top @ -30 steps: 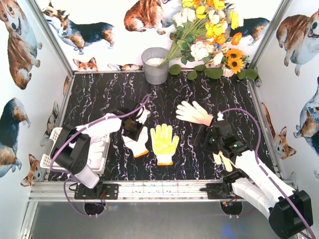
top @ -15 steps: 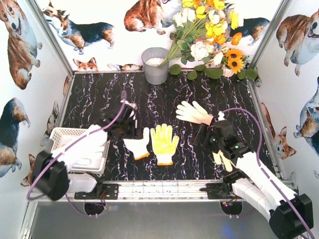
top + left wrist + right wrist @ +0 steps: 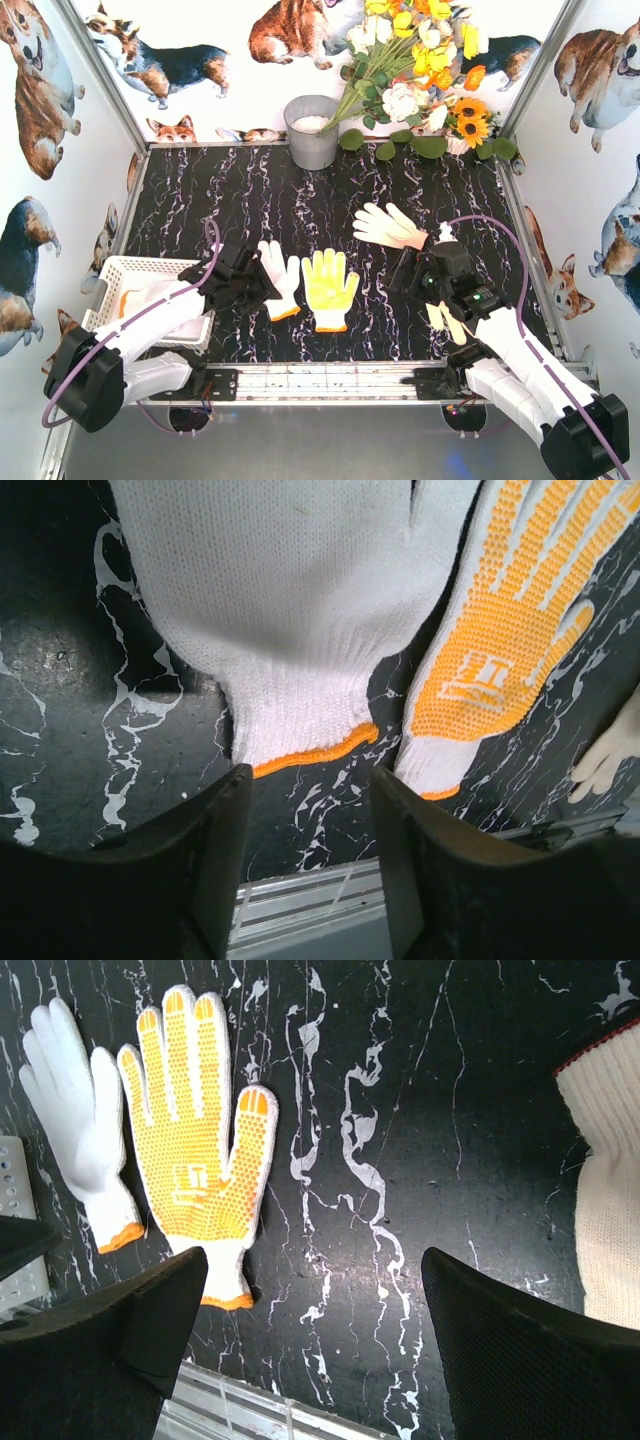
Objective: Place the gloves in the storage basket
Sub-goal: Move the glove to the center of the board, then pick up the glove from the center of the board.
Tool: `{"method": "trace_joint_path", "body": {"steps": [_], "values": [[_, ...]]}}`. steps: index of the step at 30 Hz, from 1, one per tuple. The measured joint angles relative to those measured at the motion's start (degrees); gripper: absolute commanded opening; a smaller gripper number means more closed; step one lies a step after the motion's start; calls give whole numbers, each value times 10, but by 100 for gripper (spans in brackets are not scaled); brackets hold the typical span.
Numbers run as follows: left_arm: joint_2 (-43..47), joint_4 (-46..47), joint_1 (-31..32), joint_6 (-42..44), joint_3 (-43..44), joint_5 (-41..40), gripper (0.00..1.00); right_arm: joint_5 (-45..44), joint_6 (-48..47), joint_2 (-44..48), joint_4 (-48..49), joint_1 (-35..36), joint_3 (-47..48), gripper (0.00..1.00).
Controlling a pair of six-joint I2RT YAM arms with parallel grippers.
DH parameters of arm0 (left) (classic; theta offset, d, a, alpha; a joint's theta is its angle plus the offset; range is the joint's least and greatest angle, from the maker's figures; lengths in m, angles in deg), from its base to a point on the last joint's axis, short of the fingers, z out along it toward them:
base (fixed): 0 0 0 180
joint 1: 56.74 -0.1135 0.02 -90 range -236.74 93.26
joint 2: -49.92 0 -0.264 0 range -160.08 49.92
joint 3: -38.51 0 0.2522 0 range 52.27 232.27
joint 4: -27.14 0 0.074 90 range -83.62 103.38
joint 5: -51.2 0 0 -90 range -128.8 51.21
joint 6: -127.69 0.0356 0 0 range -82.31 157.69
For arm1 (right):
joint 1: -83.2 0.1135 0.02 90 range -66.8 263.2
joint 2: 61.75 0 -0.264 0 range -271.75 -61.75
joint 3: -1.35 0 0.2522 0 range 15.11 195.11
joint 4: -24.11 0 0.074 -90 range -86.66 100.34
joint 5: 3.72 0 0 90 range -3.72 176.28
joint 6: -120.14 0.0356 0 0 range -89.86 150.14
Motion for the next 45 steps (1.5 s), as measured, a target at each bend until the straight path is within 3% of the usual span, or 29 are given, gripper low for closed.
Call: {"method": "trace_joint_path", "body": {"steps": [10,21,27,35,45], "values": [[-44,13,18,-41,-12,-41,39,28,-30,-3,6,0,0,91],[-71,48,26,-72,-36,-53,29,36,-41,-2,12,0,-2,92],[-97,64,27,-72,-24,-50,20,41,-43,-2,14,0,-7,92],[-101,62,28,-71,-23,-57,0,42,-43,4,13,0,-8,92],[-97,14,30,-41,14,-76,0,51,-42,5,13,0,-8,92]]}}
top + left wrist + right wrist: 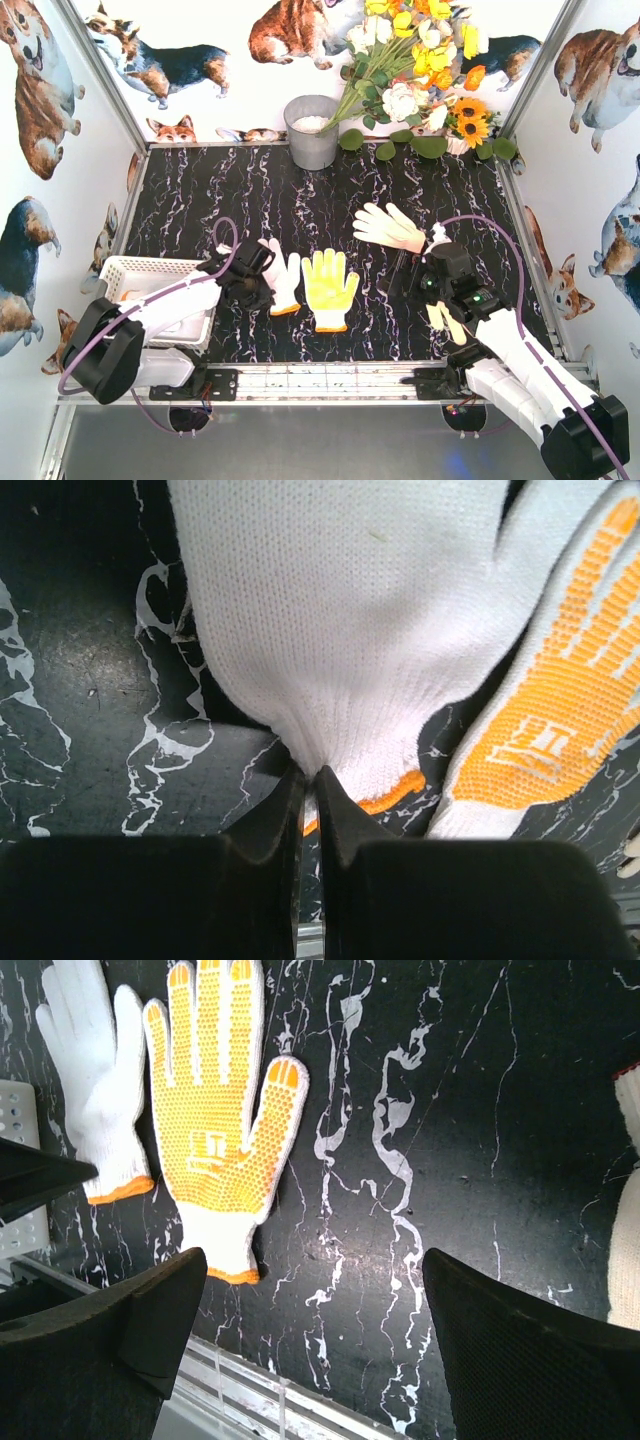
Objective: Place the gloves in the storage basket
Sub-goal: Pick up the glove from the center of the board.
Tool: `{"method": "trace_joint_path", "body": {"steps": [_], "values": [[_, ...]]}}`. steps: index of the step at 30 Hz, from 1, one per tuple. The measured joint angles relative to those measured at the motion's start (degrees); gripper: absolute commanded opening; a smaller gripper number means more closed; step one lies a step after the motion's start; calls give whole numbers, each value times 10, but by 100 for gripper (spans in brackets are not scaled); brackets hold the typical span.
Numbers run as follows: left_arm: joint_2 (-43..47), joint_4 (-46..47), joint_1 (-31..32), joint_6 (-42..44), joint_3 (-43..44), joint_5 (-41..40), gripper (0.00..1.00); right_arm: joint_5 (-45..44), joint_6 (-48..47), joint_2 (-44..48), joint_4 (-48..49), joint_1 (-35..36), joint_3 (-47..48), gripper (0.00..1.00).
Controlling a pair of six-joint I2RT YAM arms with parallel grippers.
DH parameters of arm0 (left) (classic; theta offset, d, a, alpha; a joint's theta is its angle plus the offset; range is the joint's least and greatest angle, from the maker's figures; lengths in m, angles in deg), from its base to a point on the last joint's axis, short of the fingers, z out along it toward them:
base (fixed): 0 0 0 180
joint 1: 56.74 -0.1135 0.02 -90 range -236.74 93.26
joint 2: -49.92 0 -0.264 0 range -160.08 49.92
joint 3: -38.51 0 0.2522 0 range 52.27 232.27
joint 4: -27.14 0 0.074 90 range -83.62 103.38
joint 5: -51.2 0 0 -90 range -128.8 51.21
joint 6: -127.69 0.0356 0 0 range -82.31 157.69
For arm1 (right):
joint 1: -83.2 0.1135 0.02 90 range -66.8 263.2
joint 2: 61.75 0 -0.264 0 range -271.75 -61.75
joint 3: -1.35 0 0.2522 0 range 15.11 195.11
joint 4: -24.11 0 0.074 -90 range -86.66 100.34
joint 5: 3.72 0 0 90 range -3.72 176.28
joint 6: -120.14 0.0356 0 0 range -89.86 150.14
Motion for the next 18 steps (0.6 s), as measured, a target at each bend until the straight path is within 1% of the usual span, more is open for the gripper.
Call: {"method": "trace_joint_path", "body": {"steps": [5,10,14,18], "values": [[13,-16,1,14,21,-2,0,17,5,-5,1,0,0,92],[12,-27,0,39,59,5,0,49,35,-28,16,0,0,91],[12,-32,-4,59,101,12,0,100,81,-58,75,0,-6,91],[22,-32,-13,71,110,29,0,157,137,-100,165,0,-32,91]]}}
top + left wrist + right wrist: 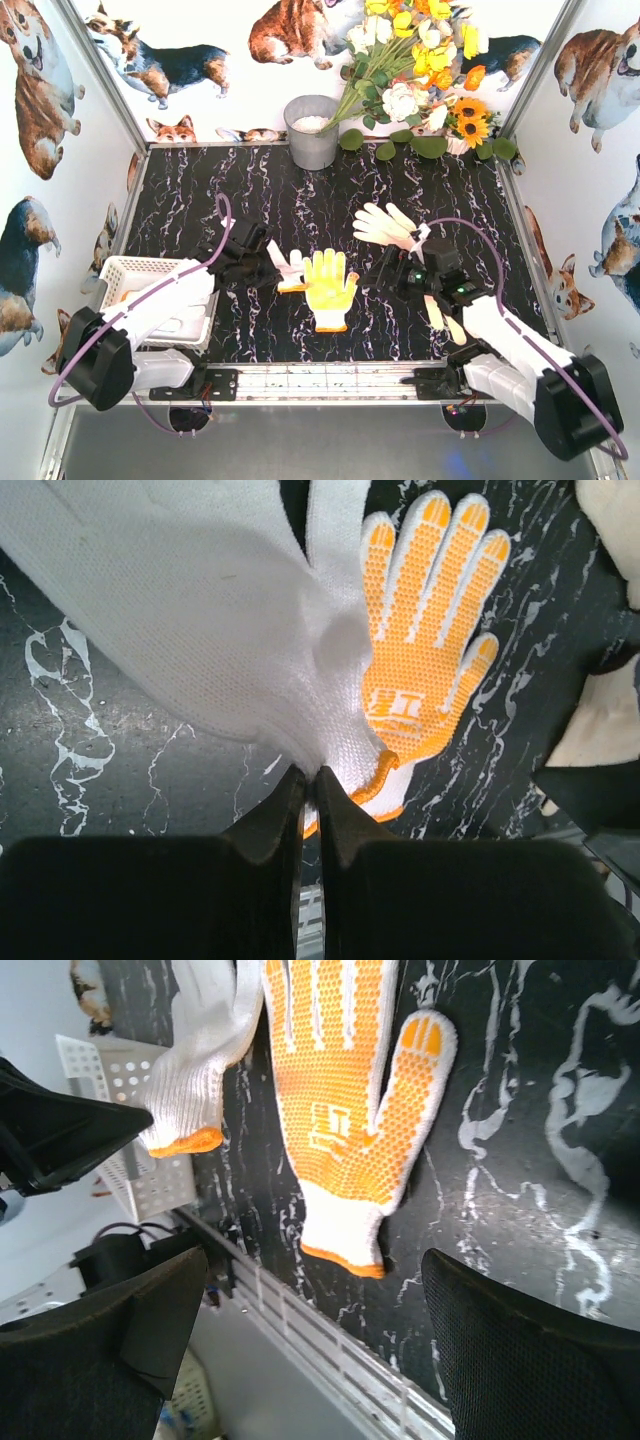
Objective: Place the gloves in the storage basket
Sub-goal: Pick up the glove from the center of the board.
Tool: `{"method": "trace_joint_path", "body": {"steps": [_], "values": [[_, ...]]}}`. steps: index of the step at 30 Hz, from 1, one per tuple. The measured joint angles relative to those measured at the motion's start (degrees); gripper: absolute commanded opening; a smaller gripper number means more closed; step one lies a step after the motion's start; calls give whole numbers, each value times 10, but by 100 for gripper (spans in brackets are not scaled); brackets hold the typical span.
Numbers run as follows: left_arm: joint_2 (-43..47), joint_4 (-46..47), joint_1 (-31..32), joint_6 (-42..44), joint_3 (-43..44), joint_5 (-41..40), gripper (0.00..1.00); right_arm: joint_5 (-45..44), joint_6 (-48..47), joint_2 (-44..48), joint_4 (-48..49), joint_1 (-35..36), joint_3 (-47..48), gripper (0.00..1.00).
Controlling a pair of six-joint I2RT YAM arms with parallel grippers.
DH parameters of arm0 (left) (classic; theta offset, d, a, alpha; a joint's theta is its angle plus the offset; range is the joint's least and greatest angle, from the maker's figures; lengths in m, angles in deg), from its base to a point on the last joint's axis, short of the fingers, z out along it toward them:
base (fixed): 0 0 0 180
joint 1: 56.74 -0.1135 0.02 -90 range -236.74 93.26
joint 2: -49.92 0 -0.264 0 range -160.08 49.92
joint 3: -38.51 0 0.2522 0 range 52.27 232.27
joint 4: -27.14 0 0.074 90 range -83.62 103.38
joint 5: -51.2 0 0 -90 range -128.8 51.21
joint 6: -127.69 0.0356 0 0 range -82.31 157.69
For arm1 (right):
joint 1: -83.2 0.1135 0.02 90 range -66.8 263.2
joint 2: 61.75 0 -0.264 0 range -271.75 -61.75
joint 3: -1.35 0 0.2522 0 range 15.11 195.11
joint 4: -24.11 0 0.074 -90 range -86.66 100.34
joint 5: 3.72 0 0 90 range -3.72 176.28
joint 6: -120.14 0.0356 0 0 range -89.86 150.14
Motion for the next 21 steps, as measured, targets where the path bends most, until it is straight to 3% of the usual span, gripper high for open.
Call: {"method": "trace_joint_path", "body": {"steps": [8,21], "values": [[38,8,-30,17,-8,55,0,32,72,-96,115,32,2,90],[47,40,-63,47,-22,135,0,33,186,-334,312,153,103,83]]}}
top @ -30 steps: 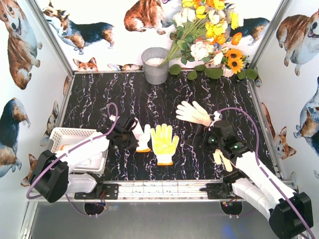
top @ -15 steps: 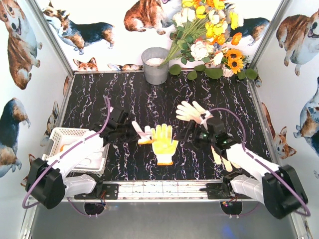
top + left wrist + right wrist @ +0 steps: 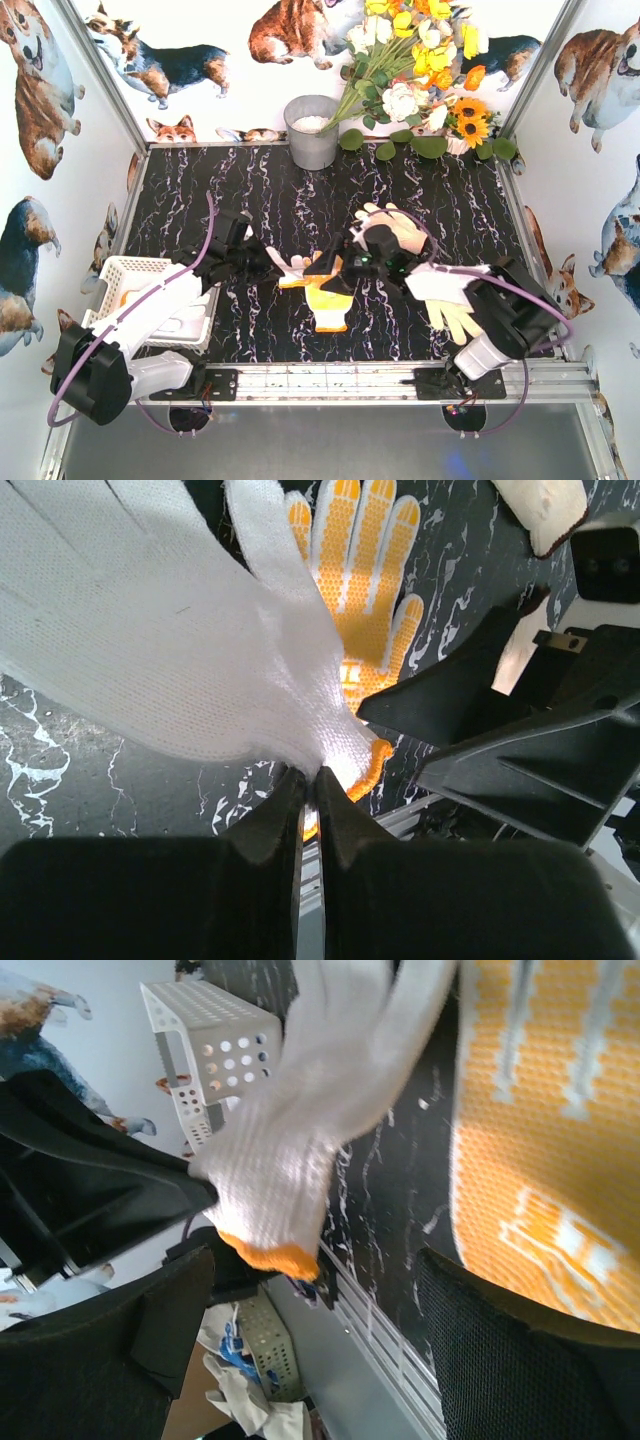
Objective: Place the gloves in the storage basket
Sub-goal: Pick up the glove from the center of the board, then pair the glove with the glove.
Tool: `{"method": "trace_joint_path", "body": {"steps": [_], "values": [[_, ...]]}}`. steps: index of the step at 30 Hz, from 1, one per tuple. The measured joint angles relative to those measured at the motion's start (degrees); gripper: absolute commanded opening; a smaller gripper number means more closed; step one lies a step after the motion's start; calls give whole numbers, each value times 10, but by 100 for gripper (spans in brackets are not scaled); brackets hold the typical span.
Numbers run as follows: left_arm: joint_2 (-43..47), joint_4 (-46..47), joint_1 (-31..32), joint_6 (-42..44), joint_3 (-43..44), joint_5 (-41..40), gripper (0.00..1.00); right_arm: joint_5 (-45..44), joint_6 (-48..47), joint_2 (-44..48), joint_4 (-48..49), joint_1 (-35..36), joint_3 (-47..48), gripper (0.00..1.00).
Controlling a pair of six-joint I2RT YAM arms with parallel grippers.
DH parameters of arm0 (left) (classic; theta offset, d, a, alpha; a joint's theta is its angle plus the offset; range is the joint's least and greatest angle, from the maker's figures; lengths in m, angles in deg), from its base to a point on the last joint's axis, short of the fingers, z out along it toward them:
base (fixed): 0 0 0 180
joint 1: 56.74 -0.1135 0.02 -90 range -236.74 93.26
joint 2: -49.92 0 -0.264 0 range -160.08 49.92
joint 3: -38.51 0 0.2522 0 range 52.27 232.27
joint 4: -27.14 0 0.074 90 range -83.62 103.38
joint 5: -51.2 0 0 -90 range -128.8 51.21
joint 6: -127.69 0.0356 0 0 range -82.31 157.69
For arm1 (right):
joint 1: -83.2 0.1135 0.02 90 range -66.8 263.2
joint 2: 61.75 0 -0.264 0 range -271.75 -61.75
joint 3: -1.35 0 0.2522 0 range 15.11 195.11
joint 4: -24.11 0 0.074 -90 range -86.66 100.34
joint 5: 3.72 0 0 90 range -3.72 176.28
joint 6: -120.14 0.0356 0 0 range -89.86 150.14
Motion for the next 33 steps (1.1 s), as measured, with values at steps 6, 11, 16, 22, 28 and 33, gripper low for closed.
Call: {"method": "trace_joint_path", "body": {"steps": [6,11,16,22,28,33], "values": [[0,12,-6,5,-3,21,0,-5,22,-44,26,31,52,80],[11,25,-13,6,-29,30,0,-8,34,-60,37,40,59,76],[17,26,-22,6,-35,39,0,-14,42,-66,39,40,59,70],[29,26,-36,6,-35,46,0,-19,45,-67,43,47,59,65],[45,32,-48,5,-38,52,0,-20,50,-82,46,56,60,48],[46,38,-51,4,-40,61,0,-20,53,-92,46,59,70,29]]}}
